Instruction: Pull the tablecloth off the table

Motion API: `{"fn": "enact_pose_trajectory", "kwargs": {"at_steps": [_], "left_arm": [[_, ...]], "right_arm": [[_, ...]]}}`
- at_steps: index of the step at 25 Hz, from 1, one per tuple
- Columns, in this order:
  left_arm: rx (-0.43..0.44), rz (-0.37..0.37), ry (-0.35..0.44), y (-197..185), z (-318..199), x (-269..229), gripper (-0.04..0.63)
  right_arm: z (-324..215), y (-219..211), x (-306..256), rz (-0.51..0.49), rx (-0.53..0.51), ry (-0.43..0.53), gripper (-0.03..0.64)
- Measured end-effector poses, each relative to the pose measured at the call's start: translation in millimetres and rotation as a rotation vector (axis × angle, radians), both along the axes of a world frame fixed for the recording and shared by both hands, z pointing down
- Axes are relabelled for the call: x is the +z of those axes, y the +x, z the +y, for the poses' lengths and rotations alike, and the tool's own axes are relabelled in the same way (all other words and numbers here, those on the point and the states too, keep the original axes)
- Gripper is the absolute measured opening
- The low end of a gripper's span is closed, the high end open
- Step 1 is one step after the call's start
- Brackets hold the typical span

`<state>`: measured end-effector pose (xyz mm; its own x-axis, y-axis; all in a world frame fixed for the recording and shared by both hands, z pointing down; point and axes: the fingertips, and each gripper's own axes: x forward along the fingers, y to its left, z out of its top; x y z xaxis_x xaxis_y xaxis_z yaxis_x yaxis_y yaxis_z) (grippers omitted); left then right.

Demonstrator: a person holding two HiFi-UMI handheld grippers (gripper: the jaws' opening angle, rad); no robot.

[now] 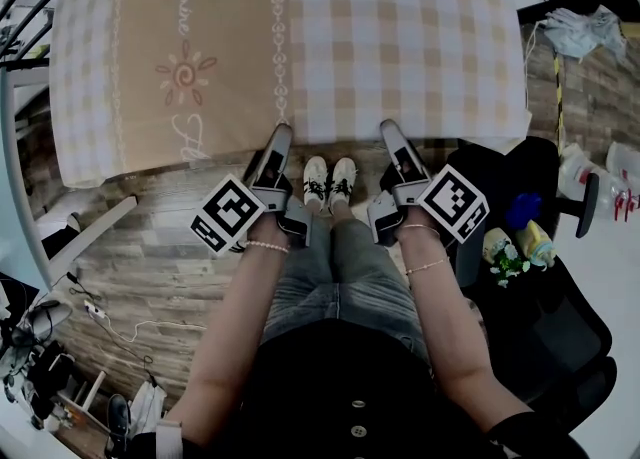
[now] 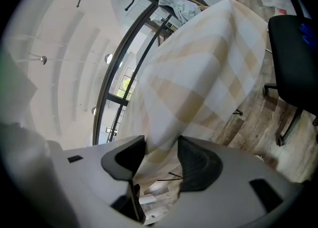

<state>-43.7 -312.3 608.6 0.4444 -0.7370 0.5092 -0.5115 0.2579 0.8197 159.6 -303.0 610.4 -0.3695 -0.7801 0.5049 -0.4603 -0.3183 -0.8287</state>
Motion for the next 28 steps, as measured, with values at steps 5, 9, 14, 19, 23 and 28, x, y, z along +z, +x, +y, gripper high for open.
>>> {"fn": "enact_pose_trajectory", "kwargs": {"at_steps": [5,9,14,19,23,28], "left_arm": [[0.010,0.016,-0.002,1,3,-5,0.206],[0.056,-0.019,0.039,0,4,-17,0.098],[0.116,-0.036,0.067,-5,21,-24,0.028],[0.143,-0.040,0.102,-7,43,-28,0.021],[0.148,-0.036,0.124,0,45,-36,0.020],[0.108,-0.039,0.137,-11,62,-45,0.017]], "right_arm": [[4,-4,-8,0.019,-0.010,0.024,0.159],[3,-5,-20,0.080,-0.045,0.058,0.037],[24,-9,-22,0.063,-0.018,0.059,0.029],[49,-12,-29,0.076,-0.006,0.095,0.028],[52,-5,-32,0.060,0.011,0.097,0.028],[69,-16,-38,0.060,-0.013,0.104,0.027]]}}
